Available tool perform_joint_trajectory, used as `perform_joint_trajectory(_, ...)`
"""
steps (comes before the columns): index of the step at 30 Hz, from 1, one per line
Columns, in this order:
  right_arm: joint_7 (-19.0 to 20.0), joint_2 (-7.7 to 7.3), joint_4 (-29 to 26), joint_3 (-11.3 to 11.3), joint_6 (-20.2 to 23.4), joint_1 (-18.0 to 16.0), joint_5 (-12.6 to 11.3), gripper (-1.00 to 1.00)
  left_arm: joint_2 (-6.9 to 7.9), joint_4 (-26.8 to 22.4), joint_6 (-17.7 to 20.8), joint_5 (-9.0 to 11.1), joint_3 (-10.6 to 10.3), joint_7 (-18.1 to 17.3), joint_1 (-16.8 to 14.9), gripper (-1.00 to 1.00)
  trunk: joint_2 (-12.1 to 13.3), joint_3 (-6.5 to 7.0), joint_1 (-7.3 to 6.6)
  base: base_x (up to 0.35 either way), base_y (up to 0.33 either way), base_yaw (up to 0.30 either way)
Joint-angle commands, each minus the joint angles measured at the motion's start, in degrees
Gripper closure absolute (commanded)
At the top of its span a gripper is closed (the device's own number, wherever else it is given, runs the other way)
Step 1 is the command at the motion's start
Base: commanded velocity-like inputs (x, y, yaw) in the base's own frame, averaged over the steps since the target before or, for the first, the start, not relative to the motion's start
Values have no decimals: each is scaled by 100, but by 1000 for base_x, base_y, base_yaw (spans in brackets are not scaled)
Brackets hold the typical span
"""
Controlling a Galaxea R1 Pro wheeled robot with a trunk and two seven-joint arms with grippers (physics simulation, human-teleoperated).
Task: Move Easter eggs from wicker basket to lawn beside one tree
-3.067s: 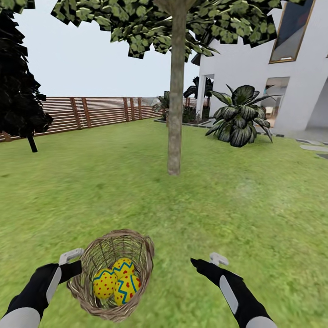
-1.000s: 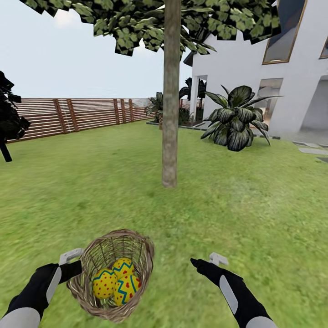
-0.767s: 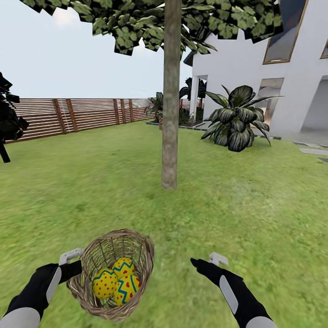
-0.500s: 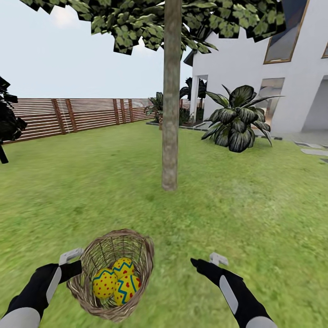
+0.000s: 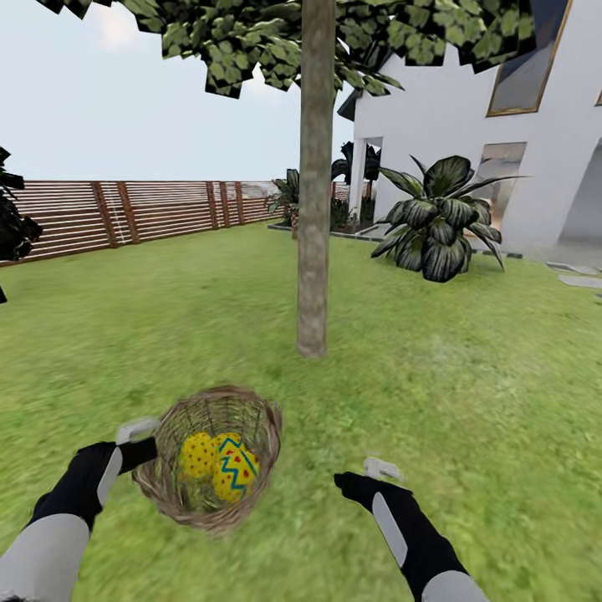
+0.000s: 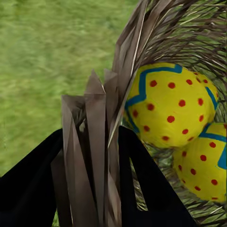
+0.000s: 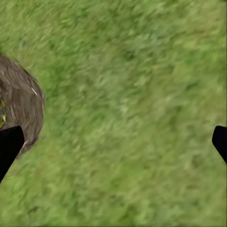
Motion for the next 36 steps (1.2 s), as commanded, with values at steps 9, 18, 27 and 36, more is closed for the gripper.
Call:
perform_joint_trajectory(9, -145, 69, -598, 56, 876, -603, -75, -100, 1, 72, 20, -52, 4, 121, -102, 100, -4, -8, 4, 342, 0, 0)
perform_joint_trajectory(18, -99, 70, -620, 68, 758, -596, -145, -100, -6, 72, -145, -54, 4, 122, -103, 100, -4, -8, 4, 342, 0, 0)
perform_joint_trajectory(27, -100, 83, -585, 76, 574, -596, -76, -100, 0, 72, -172, -54, 4, 122, -103, 100, -4, -8, 4, 342, 0, 0)
perform_joint_trajectory(36, -93, 90, -583, 84, 561, -587, -75, -100, 0, 72, -172, -54, 4, 122, -103, 100, -4, -8, 4, 342, 0, 0)
